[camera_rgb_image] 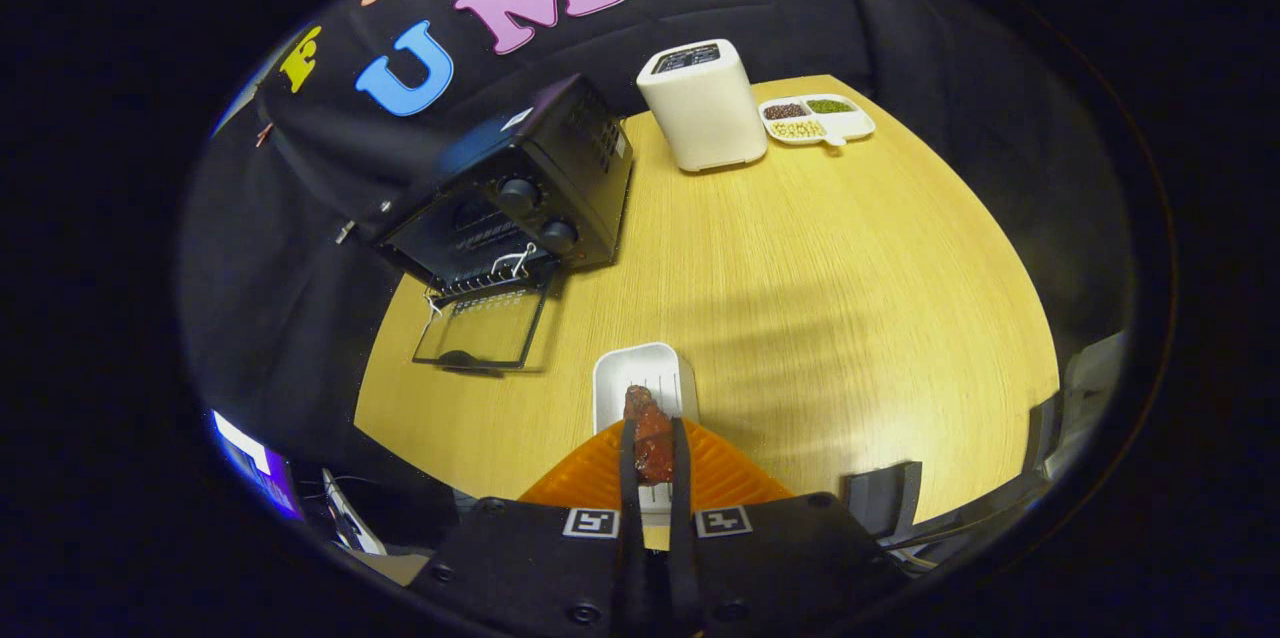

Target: Open the toaster oven, put the food inside, and close the toaster oven door.

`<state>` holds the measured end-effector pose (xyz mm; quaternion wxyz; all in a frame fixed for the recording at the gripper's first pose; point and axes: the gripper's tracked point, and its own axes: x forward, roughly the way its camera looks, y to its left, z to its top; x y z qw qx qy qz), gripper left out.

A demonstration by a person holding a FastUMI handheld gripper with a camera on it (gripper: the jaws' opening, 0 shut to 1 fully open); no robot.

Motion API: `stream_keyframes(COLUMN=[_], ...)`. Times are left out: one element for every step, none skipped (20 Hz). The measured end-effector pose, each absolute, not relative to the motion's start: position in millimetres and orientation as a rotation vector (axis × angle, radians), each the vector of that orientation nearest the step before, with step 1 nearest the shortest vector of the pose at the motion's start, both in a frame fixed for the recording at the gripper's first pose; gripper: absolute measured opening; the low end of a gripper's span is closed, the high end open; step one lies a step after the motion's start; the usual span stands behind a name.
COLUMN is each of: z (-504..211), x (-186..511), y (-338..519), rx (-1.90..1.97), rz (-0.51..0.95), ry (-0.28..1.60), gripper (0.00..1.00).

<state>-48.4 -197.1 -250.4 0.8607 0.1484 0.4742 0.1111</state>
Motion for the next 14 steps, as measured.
stream_keyframes(z=[-244.7,-238.5,-231.8,-225.3,-218.5,-211.6,-204.4,-196.8,-189.1,-182.5,-176.1,-170.3,-165.7,-162.6], x=[-47.8,-46.7,-46.2,-45.6,-45.0,-44.6,-45.9,-46.0,-46.4,-48.9,-50.8,-52.1,-53.6,-55.4], y=[-195.9,-195.4,-194.8,-193.2,-190.5,-186.8,-181.2,-174.7,-167.7,-160.7,-152.6,-141.2,-127.7,-114.0], rx=[0.316,0.316,0.315,0.317,0.326,0.341,0.359,0.376,0.39,0.398,0.407,0.426,0.451,0.479], rz=[0.22,0.207,0.195,0.182,0.168,0.154,0.146,0.142,0.135,0.125,0.116,0.111,0.11,0.111], ry=[0.985,0.971,0.957,0.944,0.928,0.913,0.898,0.882,0.864,0.846,0.827,0.806,0.79,0.776], gripper=[0.13,0.13,0.13,0.13,0.13,0.13,0.13,0.13,0.13,0.13,0.13,0.13,0.13,0.13])
